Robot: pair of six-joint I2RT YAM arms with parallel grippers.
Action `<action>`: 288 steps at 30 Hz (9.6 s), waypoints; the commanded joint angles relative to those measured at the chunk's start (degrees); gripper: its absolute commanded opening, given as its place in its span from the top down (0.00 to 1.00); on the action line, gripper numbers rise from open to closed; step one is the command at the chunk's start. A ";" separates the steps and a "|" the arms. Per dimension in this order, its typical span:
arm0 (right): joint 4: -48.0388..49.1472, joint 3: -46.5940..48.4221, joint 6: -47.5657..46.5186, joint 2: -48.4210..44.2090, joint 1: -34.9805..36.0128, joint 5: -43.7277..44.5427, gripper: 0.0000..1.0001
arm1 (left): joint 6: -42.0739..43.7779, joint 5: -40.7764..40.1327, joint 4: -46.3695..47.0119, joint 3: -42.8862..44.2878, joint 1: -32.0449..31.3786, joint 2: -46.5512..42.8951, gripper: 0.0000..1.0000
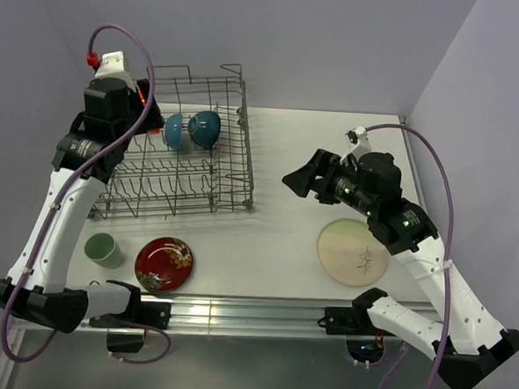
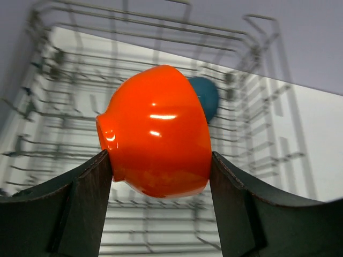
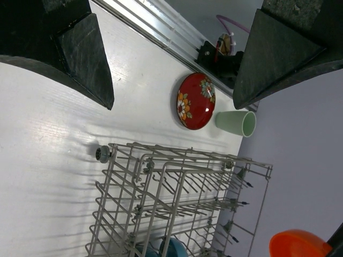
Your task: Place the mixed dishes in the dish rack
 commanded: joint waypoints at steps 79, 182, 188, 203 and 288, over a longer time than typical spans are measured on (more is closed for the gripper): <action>8.73 -8.40 -4.36 6.62 -7.83 -13.97 0.03 | 18.88 10.62 9.91 12.33 17.12 41.95 0.85; 68.51 -37.65 25.35 30.72 42.61 18.27 1.00 | -11.27 38.81 5.34 -29.49 17.38 -27.48 0.07; 49.54 -36.70 21.05 9.46 43.85 24.87 1.00 | -9.51 50.58 8.32 -32.92 17.38 -26.16 0.07; 24.02 -20.97 8.03 -6.21 33.59 21.28 1.00 | -14.69 78.90 22.81 -43.29 13.27 -27.21 0.08; -6.21 -10.50 3.46 -19.04 17.57 41.40 0.00 | -17.59 -36.13 -18.30 3.20 -27.00 8.82 1.00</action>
